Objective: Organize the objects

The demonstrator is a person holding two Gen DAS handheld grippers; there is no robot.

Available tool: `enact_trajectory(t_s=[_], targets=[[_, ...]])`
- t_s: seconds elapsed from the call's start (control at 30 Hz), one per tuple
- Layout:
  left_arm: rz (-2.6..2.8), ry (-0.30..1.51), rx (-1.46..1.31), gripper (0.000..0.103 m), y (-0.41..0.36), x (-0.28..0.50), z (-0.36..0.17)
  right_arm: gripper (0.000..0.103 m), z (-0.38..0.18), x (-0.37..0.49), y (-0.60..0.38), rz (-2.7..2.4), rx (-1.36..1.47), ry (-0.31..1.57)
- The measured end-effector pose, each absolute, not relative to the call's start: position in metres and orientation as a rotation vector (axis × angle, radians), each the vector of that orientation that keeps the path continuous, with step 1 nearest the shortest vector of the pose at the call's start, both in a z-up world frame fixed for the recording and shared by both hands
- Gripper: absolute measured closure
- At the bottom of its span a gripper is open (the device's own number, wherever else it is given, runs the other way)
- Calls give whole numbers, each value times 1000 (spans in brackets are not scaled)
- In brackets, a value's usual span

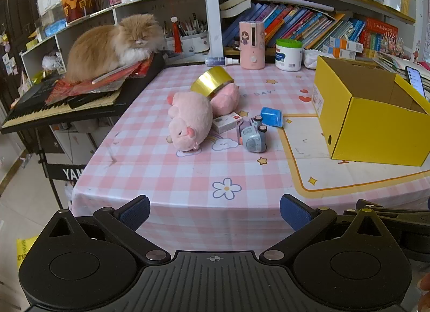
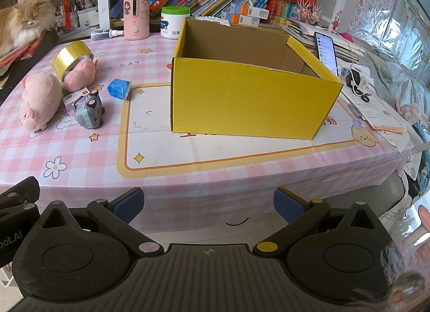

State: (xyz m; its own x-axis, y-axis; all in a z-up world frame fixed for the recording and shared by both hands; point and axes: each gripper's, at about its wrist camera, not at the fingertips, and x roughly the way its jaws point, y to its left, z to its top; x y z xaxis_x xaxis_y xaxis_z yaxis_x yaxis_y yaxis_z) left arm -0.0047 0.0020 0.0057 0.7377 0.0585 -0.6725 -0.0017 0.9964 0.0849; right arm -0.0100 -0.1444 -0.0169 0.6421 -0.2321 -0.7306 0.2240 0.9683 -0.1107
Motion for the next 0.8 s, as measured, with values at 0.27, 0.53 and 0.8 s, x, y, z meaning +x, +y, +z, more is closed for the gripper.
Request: enact_trajectory(t_s=[0.27, 0.53, 0.8], targets=[[33, 743, 79, 0, 2, -5, 6, 0, -16, -12, -144, -259, -10, 833], [31, 742, 70, 0, 4, -8, 10, 0, -16, -12, -144, -260, -10, 832], [31, 745, 70, 0, 3, -9, 10, 0, -17, -11, -143, -260, -9, 833]])
